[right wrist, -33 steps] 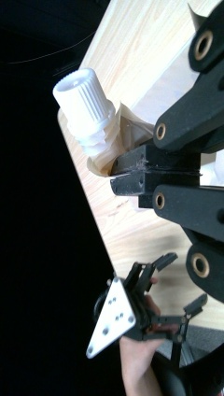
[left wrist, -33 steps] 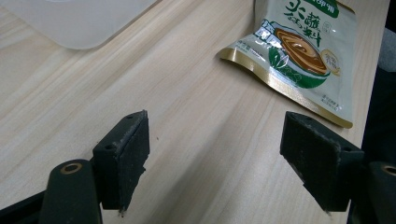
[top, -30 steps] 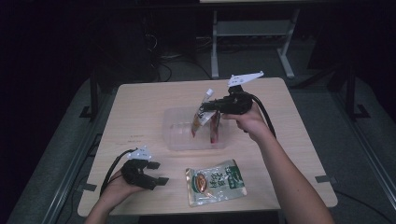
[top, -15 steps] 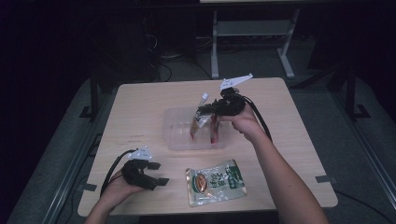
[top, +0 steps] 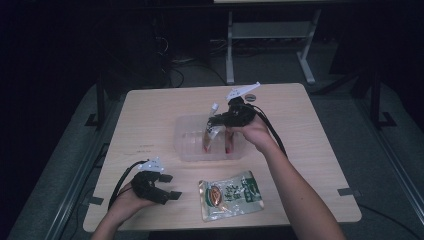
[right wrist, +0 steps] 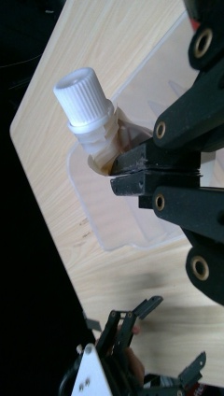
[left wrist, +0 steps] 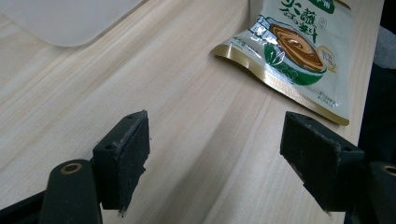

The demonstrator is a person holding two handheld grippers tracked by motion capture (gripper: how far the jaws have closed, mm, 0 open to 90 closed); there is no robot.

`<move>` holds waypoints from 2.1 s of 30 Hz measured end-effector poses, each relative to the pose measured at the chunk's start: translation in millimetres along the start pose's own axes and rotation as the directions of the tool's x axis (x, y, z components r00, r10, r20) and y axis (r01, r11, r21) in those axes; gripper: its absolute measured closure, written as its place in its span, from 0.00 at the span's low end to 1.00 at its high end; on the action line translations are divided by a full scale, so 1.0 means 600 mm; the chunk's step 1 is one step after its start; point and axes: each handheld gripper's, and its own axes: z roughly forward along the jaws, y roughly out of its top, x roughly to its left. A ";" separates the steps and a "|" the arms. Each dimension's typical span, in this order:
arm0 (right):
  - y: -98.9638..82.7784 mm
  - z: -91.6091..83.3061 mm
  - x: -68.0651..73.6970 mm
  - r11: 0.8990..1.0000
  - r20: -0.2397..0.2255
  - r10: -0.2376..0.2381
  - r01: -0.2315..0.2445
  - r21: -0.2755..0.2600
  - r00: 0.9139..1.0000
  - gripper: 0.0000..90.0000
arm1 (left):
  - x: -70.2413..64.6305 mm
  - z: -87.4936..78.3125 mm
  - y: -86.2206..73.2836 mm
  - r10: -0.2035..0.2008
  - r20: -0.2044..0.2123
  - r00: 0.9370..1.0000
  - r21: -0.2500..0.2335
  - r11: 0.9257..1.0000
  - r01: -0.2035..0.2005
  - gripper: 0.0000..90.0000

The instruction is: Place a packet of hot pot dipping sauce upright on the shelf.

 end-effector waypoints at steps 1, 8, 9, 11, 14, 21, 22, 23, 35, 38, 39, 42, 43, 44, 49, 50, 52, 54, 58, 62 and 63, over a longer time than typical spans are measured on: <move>0.001 0.000 0.001 1.000 0.001 0.004 -0.004 -0.013 1.000 0.96 | 0.000 0.000 0.000 0.003 0.000 1.000 0.002 1.000 -0.003 0.26; 0.004 -0.008 0.007 0.999 -0.004 0.006 -0.006 -0.031 1.000 0.86 | -0.001 0.002 0.000 -0.005 0.003 1.000 0.001 1.000 0.005 0.26; 0.005 -0.010 0.007 0.999 -0.007 0.006 -0.007 -0.033 1.000 0.84 | -0.001 0.002 0.000 -0.005 0.003 1.000 0.000 1.000 0.005 0.26; 0.005 -0.020 0.010 1.000 -0.006 0.013 -0.013 -0.028 1.000 0.76 | -0.001 0.002 0.001 -0.005 0.004 1.000 0.000 1.000 0.005 0.26; 0.005 -0.041 0.018 1.000 0.015 0.005 -0.004 -0.023 1.000 0.66 | 0.000 0.001 0.003 0.008 -0.002 1.000 0.014 1.000 -0.008 0.26; -0.008 -0.097 0.033 0.999 0.031 -0.009 0.011 -0.042 0.999 0.52 | -0.003 0.002 0.004 0.011 -0.002 1.000 0.011 1.000 -0.011 0.26; -0.013 -0.107 0.036 0.999 0.033 -0.009 0.011 -0.045 0.999 0.51 | -0.005 0.003 0.004 0.001 0.001 1.000 0.000 1.000 -0.001 0.26; -0.016 -0.112 0.038 0.999 0.035 -0.013 0.014 -0.046 0.999 0.49 | -0.004 0.002 0.004 0.004 0.000 1.000 0.004 1.000 -0.004 0.26; -0.088 -0.200 0.078 0.999 0.101 -0.021 0.025 -0.034 0.995 0.38 | -0.010 0.000 0.004 0.002 -0.003 1.000 0.007 1.000 -0.002 0.27; -0.103 -0.211 0.083 0.999 0.115 -0.024 0.028 -0.033 0.993 0.37 | -0.011 0.002 0.005 -0.004 0.000 1.000 0.013 1.000 0.004 0.27; -0.110 -0.216 0.084 0.999 0.120 -0.019 0.023 -0.032 0.993 0.36 | -0.012 0.003 0.005 -0.008 -0.001 1.000 0.009 1.000 0.008 0.27; -0.144 -0.232 0.089 0.999 0.137 -0.005 0.010 -0.039 0.991 0.35 | -0.017 0.001 0.006 -0.001 -0.002 1.000 0.006 1.000 0.001 0.28; -0.144 -0.232 0.089 0.999 0.137 -0.005 0.010 -0.039 0.991 0.35 | -0.017 0.001 0.006 0.005 -0.002 1.000 0.007 1.000 -0.005 0.28; -0.161 -0.239 0.092 0.999 0.143 0.011 -0.005 -0.043 0.990 0.35 | -0.018 0.001 0.006 0.003 -0.002 1.000 0.006 1.000 -0.003 0.28; -0.197 -0.248 0.098 0.998 0.161 0.033 -0.024 -0.054 0.986 0.33 | -0.019 -0.002 0.005 0.012 -0.004 1.000 -0.007 1.000 -0.013 0.32; -0.206 -0.248 0.098 0.998 0.165 0.034 -0.024 -0.058 0.986 0.33 | -0.021 -0.002 0.005 0.010 -0.001 1.000 -0.008 1.000 -0.010 0.34; -0.227 -0.252 0.100 0.997 0.174 0.058 -0.048 -0.059 0.983 0.33 | -0.023 -0.002 0.007 0.024 -0.002 1.000 -0.009 1.000 -0.024 0.37; -0.248 -0.255 0.100 0.996 0.178 0.073 -0.063 -0.059 0.981 0.33 | -0.025 -0.001 0.009 0.028 0.003 1.000 -0.011 1.000 -0.028 0.41; -0.282 -0.261 0.102 0.995 0.178 0.102 -0.098 -0.032 0.979 0.39 | -0.028 0.004 0.010 0.040 0.013 0.999 0.000 0.999 -0.040 0.43; -0.305 -0.260 0.109 0.995 0.169 0.101 -0.102 0.001 0.980 0.47 | -0.030 0.010 0.011 0.052 0.016 0.999 0.013 0.999 -0.052 0.43; -0.313 -0.257 0.113 0.995 0.174 0.094 -0.100 0.024 0.980 0.51 | -0.032 0.011 0.012 0.047 0.018 0.999 0.010 0.999 -0.047 0.43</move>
